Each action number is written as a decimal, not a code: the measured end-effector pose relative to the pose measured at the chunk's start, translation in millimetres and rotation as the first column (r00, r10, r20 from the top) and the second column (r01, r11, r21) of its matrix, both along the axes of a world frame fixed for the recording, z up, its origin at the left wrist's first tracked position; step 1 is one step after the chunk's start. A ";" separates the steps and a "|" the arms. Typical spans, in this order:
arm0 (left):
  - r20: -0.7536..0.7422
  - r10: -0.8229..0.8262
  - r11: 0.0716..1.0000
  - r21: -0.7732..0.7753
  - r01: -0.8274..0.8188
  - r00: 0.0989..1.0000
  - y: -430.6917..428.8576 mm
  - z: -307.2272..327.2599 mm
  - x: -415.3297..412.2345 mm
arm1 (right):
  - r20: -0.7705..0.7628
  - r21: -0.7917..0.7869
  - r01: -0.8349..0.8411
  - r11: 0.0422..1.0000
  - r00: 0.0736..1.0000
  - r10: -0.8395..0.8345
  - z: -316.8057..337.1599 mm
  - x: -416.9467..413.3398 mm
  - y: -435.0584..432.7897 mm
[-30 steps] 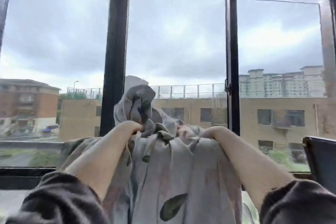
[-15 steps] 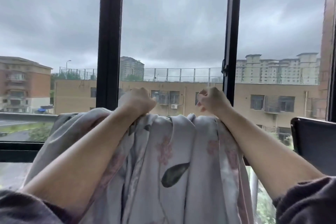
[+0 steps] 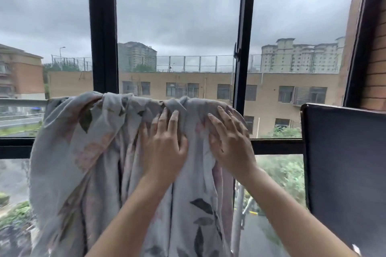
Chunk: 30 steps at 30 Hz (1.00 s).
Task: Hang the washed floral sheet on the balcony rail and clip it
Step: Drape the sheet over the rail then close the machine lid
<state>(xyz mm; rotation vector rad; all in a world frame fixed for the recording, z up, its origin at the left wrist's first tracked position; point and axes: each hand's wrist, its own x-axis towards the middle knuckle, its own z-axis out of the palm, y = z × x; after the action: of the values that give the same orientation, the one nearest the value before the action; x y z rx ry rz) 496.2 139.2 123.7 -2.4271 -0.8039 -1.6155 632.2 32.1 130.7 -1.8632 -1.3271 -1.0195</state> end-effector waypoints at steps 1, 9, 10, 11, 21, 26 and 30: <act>-0.006 -0.030 0.997 -0.067 0.030 1.000 -11.3 -9.9 3.2 | -0.023 -0.015 -0.027 1.000 0.999 0.027 -11.6 -0.5 -10.6; 0.059 -0.264 0.864 -0.429 0.263 0.963 -160.4 -93.9 42.5 | -0.326 -0.087 -0.032 0.996 0.945 0.002 -104.6 12.0 -174.6; 0.061 -0.284 0.847 -0.453 0.280 0.957 -181.3 -107.5 48.0 | -0.360 -0.081 -0.020 0.996 0.933 -0.011 -116.2 15.7 -197.6; 0.066 -0.314 0.829 -0.467 0.308 0.947 -202.9 -121.0 55.3 | -0.389 -0.073 0.002 0.997 0.921 -0.031 -127.2 19.7 -221.9; -0.019 -0.752 0.517 -0.637 0.572 0.659 -421.4 -193.1 148.6 | -0.559 -0.109 0.393 0.913 0.735 -0.383 -185.1 61.7 -464.9; -0.043 -0.926 0.304 -0.674 0.674 0.375 -541.0 -213.1 203.4 | -0.595 -0.162 0.631 0.759 0.551 -0.585 -212.8 85.2 -591.4; -0.039 -0.977 0.174 -0.708 0.684 0.209 -615.8 -234.4 243.8 | -0.613 -0.248 0.735 0.631 0.385 -0.690 -228.5 97.2 -668.9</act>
<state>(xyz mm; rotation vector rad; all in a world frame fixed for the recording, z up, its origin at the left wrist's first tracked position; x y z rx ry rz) 740.0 -476.6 -110.6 -3.9324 0.5816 -0.6141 729.4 -636.8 -97.8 -2.4731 0.0182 -0.5944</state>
